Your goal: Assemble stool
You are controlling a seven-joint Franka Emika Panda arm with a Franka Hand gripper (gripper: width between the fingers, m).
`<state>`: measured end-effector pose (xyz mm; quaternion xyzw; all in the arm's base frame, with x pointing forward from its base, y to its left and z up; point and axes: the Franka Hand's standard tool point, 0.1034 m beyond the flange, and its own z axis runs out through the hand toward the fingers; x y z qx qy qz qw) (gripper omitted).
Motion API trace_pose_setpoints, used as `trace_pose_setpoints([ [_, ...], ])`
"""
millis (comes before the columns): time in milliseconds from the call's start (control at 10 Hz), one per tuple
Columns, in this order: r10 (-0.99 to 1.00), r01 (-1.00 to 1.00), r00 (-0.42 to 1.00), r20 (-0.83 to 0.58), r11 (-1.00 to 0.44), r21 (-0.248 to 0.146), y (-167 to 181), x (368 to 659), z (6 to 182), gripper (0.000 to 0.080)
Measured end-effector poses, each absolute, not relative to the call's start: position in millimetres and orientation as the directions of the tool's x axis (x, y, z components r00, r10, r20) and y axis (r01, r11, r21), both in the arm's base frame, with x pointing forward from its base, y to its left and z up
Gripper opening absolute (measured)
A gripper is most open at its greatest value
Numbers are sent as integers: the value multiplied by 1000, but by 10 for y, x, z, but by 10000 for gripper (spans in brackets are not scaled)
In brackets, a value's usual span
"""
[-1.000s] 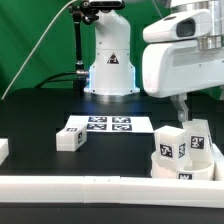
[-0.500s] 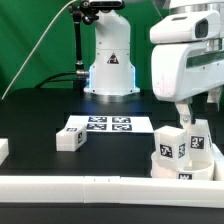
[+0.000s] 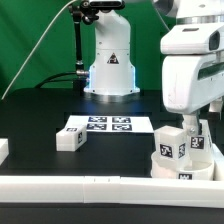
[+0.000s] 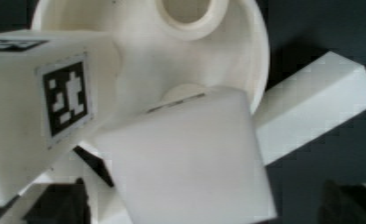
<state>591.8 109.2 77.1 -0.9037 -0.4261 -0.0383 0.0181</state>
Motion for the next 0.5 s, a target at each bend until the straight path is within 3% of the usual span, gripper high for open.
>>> trace_pose_setpoints([
  [300,767,770,636,82,-638,-3,1081,5910,746,634],
  [400,766,769,637,82,-639,-3,1078,5910,746,462],
  [500,766,769,638,82,-640,-2,1077,5912,746,343],
])
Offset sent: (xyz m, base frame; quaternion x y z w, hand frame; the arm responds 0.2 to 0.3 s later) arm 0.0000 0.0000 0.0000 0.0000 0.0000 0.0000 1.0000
